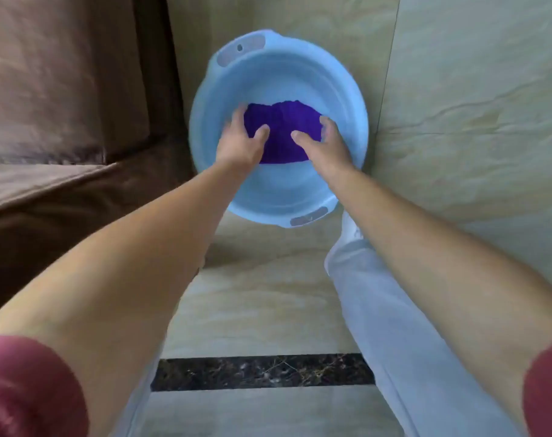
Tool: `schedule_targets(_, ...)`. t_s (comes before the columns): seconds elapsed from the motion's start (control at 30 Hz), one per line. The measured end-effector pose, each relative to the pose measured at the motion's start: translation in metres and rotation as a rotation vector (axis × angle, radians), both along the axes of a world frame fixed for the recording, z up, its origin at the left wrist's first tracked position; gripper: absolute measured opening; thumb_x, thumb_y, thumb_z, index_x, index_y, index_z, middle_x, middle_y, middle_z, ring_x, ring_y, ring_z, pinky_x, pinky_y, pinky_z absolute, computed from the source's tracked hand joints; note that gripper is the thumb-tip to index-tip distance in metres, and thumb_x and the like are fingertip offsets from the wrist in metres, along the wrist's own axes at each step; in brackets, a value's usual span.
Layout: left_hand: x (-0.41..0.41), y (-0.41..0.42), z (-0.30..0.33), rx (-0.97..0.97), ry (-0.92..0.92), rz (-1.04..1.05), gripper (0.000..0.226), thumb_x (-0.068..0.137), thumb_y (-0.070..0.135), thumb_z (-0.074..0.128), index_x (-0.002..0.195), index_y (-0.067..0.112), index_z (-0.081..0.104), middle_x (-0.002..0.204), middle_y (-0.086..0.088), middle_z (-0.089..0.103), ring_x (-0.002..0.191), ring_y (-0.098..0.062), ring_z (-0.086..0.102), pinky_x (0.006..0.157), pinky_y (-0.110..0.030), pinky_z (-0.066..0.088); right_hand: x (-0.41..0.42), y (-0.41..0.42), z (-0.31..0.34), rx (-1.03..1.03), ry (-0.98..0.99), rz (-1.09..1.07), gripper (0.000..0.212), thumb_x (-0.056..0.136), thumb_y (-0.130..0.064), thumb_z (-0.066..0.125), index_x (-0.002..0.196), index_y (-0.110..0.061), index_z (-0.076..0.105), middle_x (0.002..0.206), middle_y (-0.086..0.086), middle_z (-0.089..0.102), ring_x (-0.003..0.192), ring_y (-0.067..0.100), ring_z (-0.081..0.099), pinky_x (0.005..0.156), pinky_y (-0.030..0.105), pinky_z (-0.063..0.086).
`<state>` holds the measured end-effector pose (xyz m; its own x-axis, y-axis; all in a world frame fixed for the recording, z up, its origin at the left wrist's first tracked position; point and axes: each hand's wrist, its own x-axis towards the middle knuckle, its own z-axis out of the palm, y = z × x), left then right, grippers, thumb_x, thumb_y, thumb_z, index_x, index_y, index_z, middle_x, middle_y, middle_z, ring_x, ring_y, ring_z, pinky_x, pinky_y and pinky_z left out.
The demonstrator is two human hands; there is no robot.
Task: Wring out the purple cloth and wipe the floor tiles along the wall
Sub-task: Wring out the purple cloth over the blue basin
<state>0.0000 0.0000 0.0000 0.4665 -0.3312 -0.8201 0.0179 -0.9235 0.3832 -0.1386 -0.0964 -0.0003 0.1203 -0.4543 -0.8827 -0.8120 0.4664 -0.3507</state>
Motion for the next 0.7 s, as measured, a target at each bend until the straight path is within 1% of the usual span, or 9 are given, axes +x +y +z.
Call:
schedule_targets(0.07,0.007,-0.008,-0.032,0.021,0.013,0.045,0.071,0.094,0.042,0.058,0.155,0.024,0.026,0.151,-0.006,0.047,0.136,-0.026,0.049,0.106,-0.029,0.038,0.012,-0.005,-0.028,-0.113,0.077,0.098,0.081,0.083,-0.053,0.065,0.151,-0.026,0.032,0.152,-0.001,0.045,0.13,0.017,0.052,0.082,0.021,0.046)
schedule_targets(0.2,0.011,-0.007,-0.081,0.018,0.074,0.095,0.081,0.088,0.037,0.068,0.156,0.025,0.025,0.15,-0.003,0.047,0.132,-0.021,0.051,0.109,-0.031,0.043,0.022,-0.005,-0.08,-0.235,0.216,0.148,0.07,0.085,-0.045,0.065,0.146,-0.021,0.039,0.14,0.001,0.053,0.122,0.024,0.057,0.091,0.034,0.05)
schedule_targets(0.3,0.006,-0.001,-0.1,-0.002,0.161,0.15,0.062,0.087,0.015,0.064,0.144,0.021,0.041,0.134,-0.004,0.059,0.118,-0.028,0.062,0.096,-0.043,0.056,0.025,0.001,-0.103,-0.164,0.161,-0.009,0.055,0.084,-0.034,0.067,0.134,-0.026,0.046,0.112,-0.006,0.062,0.097,0.017,0.066,0.072,0.028,0.053)
schedule_targets(0.33,0.003,0.002,-0.102,-0.004,0.193,0.168,0.051,0.086,0.01,0.06,0.136,0.017,0.051,0.122,-0.004,0.064,0.11,-0.029,0.065,0.089,-0.042,0.06,0.026,0.005,-0.105,-0.111,0.136,-0.029,0.044,0.084,-0.03,0.066,0.125,-0.025,0.051,0.099,-0.01,0.062,0.088,0.015,0.066,0.062,0.026,0.049)
schedule_targets(0.4,-0.002,0.007,-0.095,0.019,0.194,0.212,0.027,0.084,0.008,0.057,0.11,0.012,0.065,0.093,-0.004,0.067,0.087,-0.027,0.065,0.071,-0.028,0.058,0.026,0.014,-0.099,-0.076,0.096,0.006,0.022,0.085,-0.028,0.065,0.104,-0.021,0.056,0.085,-0.01,0.061,0.082,0.017,0.065,0.055,0.025,0.041)
schedule_targets(0.47,-0.006,0.008,-0.073,0.03,0.242,0.378,0.011,0.084,0.012,0.059,0.092,0.012,0.065,0.079,-0.004,0.064,0.074,-0.025,0.06,0.06,-0.024,0.05,0.021,0.021,-0.078,-0.119,0.069,-0.034,0.014,0.088,-0.029,0.064,0.094,-0.018,0.058,0.084,-0.007,0.061,0.08,0.021,0.062,0.061,0.028,0.043)
schedule_targets(0.53,-0.009,0.002,-0.028,0.0,0.308,0.488,0.008,0.085,0.023,0.064,0.086,0.016,0.067,0.08,-0.003,0.068,0.072,-0.022,0.063,0.057,-0.021,0.05,0.016,0.02,-0.038,-0.139,0.047,-0.141,0.02,0.089,-0.034,0.063,0.091,-0.015,0.061,0.086,-0.001,0.064,0.082,0.023,0.062,0.071,0.034,0.049)
schedule_targets(0.63,-0.013,-0.006,0.047,-0.124,0.428,0.629,0.026,0.086,0.039,0.071,0.098,0.015,0.072,0.099,-0.004,0.077,0.089,-0.022,0.075,0.079,-0.034,0.062,0.014,0.011,0.04,-0.104,0.015,-0.291,0.035,0.088,-0.051,0.063,0.078,-0.018,0.063,0.084,-0.001,0.068,0.084,0.023,0.066,0.082,0.04,0.056)
schedule_targets(0.7,-0.011,-0.017,0.107,-0.178,0.494,0.684,0.039,0.085,0.044,0.072,0.109,0.014,0.073,0.107,-0.004,0.079,0.096,-0.023,0.077,0.086,-0.043,0.063,0.017,0.001,0.1,-0.075,-0.006,-0.346,0.044,0.085,-0.062,0.061,0.075,-0.019,0.068,0.084,-0.004,0.073,0.085,0.021,0.069,0.083,0.039,0.059)
